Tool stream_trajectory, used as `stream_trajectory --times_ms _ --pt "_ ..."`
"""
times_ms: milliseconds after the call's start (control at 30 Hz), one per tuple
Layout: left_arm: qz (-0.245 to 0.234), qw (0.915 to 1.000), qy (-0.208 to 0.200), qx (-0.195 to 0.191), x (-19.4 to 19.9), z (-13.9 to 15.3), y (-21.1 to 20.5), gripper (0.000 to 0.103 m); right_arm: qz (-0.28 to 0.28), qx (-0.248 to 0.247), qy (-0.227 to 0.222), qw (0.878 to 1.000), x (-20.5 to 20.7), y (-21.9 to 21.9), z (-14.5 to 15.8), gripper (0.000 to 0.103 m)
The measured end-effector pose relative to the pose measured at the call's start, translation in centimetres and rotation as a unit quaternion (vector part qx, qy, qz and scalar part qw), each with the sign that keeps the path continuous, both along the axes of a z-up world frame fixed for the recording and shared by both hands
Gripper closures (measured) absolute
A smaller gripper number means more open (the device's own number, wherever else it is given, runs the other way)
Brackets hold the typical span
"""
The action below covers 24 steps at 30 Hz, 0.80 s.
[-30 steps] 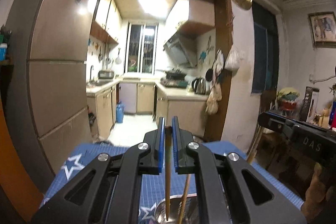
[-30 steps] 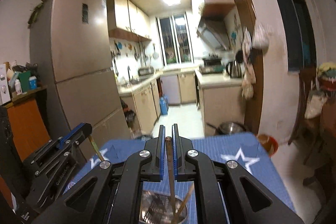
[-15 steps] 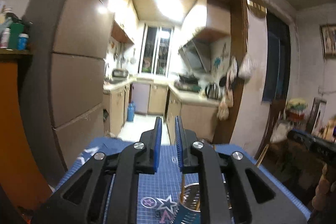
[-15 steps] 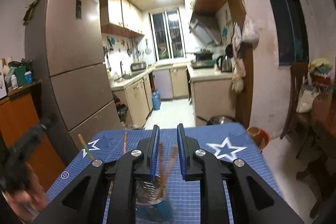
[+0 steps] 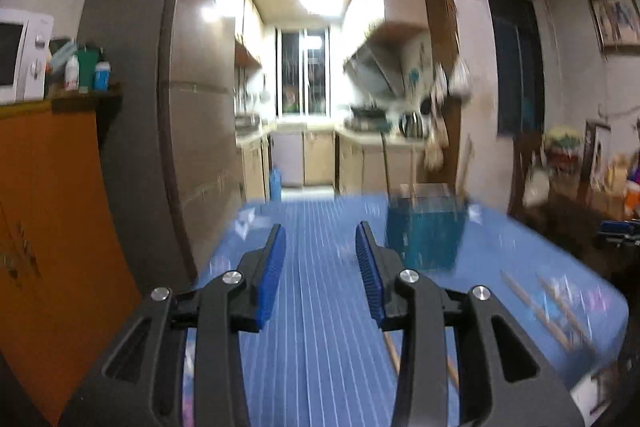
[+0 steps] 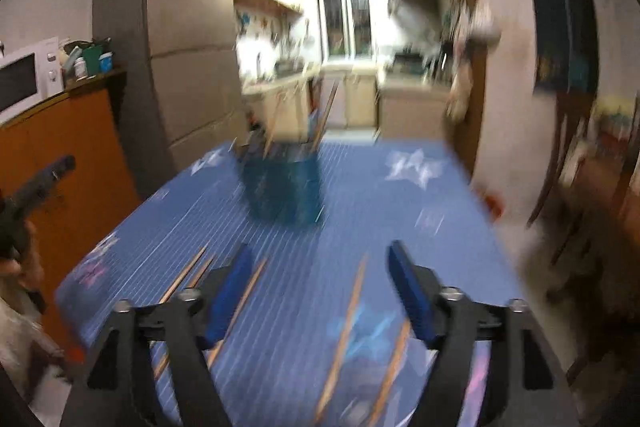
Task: Organize utensils
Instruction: 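Move both open tools back over the remaining chopsticks on the table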
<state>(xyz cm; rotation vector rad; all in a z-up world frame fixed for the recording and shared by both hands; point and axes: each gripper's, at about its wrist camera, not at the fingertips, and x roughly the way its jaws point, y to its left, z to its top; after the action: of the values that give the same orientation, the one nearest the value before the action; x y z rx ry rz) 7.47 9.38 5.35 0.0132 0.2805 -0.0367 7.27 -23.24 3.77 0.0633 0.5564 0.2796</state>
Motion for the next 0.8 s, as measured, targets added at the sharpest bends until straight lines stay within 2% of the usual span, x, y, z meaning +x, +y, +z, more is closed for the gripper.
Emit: stream_trajectory --times_ms 67,133,367,433,467,567,667,800 --pt "-0.005 0.9997 0.023 0.003 -1.6 -2.0 -0.1 0.068 0.004 0.031 0.040 0.999 -1.4 0.1 -2.4 0.029" --pt "-0.020 0.9986 0.049 0.000 -3.2 -4.2 -0.4 0.068 -0.010 0.059 0.059 0.996 -3.2 0.0 -4.4 0.029" --pt "-0.045 0.9952 0.084 0.020 -6.4 -8.6 -2.0 0.068 -0.090 0.125 0.086 0.984 -7.5 -1.5 -9.9 0.029" --pt "-0.045 0.9940 0.098 0.016 -6.8 -10.0 -2.2 0.068 -0.080 0.116 0.110 0.984 -8.2 -1.1 -11.3 0.029" --pt "-0.047 0.9934 0.103 0.015 -7.1 -10.6 -2.4 0.068 -0.068 0.105 0.108 0.986 -8.9 -0.4 -11.7 0.029" --pt "-0.052 0.9919 0.113 0.027 -7.7 -12.2 -3.2 0.068 -0.042 0.027 0.066 0.997 -11.0 2.2 -11.3 0.029" --pt "-0.060 0.9910 0.111 0.045 -8.3 -12.9 -4.2 0.068 -0.011 -0.029 0.037 0.999 -12.6 4.7 -11.5 0.032" --pt "-0.059 0.9907 0.111 0.053 -8.3 -13.5 -4.2 0.069 0.022 -0.044 0.025 0.998 -13.7 6.4 -12.2 0.050"
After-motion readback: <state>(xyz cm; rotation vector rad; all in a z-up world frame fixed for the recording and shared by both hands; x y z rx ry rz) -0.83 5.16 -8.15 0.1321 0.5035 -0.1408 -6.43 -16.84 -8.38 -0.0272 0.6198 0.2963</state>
